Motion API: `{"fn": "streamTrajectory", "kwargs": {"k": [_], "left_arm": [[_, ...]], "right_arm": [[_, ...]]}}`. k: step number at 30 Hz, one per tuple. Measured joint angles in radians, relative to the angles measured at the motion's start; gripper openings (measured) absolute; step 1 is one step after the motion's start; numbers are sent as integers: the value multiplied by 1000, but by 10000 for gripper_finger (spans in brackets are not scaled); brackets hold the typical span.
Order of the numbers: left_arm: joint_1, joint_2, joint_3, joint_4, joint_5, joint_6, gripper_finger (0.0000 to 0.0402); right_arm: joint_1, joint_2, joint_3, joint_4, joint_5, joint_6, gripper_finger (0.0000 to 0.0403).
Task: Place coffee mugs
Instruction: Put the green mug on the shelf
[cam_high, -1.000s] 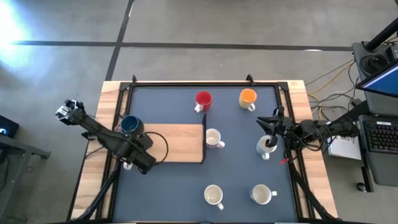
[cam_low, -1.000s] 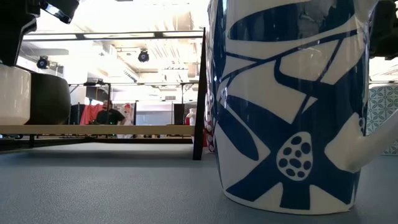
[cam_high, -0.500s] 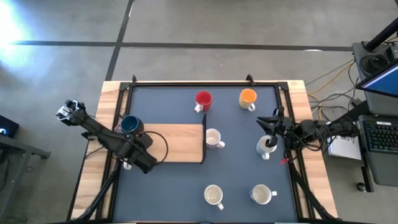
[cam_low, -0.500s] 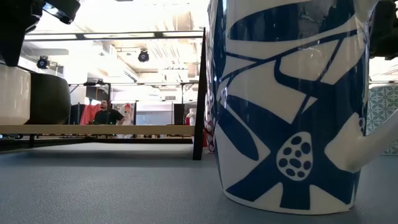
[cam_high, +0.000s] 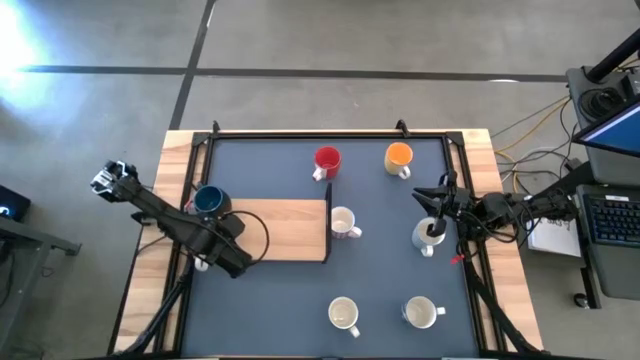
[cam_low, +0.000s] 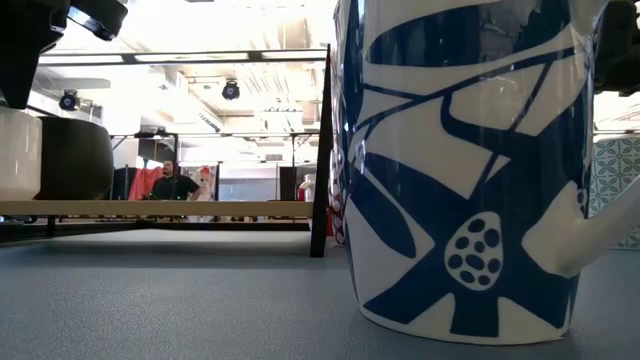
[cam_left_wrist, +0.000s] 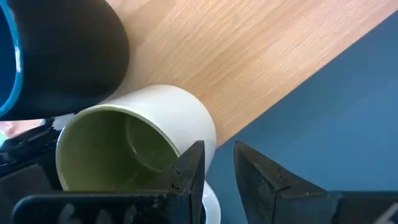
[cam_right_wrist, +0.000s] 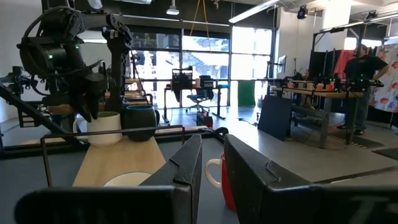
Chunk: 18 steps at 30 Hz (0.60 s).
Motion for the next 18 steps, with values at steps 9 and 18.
{"fn": "streamTrajectory", "kwargs": {"k": [9, 18], "left_arm": [[-1, -3, 2, -70, -16, 2, 68], [-1, -4, -23, -77, 10, 0, 68]], "right_arm": [[0, 0, 0, 0, 0, 0, 59], [0, 0, 0, 0, 0, 0, 59]]}}
